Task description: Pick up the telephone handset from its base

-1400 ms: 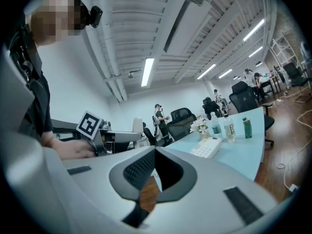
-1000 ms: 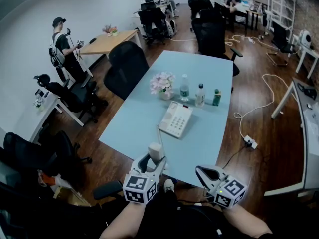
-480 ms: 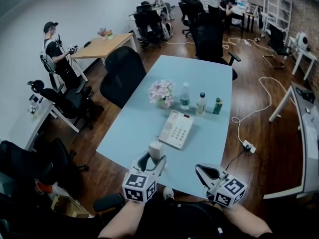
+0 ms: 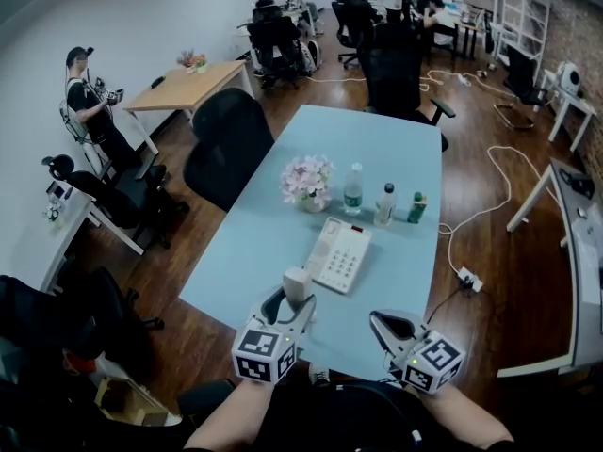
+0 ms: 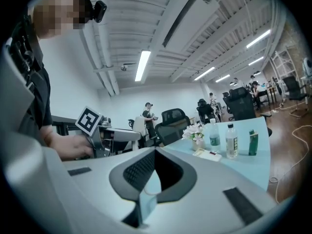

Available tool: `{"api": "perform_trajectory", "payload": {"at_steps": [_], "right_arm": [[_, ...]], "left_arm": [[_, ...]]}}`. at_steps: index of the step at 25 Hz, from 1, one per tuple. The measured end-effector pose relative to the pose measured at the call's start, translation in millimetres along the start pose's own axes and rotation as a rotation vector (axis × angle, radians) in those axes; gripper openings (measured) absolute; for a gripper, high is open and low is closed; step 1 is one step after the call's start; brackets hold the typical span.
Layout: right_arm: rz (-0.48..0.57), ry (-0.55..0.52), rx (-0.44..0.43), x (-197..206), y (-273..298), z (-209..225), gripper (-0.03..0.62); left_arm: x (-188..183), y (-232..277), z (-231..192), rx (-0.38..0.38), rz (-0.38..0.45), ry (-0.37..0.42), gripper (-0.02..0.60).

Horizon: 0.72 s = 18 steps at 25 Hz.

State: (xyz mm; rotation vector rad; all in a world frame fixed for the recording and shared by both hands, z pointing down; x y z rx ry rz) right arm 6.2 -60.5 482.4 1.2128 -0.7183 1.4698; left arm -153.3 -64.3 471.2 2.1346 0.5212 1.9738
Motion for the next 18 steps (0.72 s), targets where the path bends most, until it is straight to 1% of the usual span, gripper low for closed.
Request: {"api": "perform_trajectory", "payload": {"at_steps": [7, 18], "right_arm": [[-0.016, 0.014, 0.024, 0, 15, 6, 0.011], [0.009, 0.032, 0.05, -9, 39, 21, 0.011]], "left_arm": [[-2, 11, -16, 0.021, -0.014, -0.006, 0.236], [-9, 40, -32, 0.071, -0.04, 0.02, 0.236]]}}
Point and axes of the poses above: the fingertips, and each gripper's own axes: y forward along the fingers, z to its right, x out of its underside, the point moved 1 cm from there along -y, backward along the fingers, and after that the axes turned 4 degrees about -x, right-handed, at the moved point
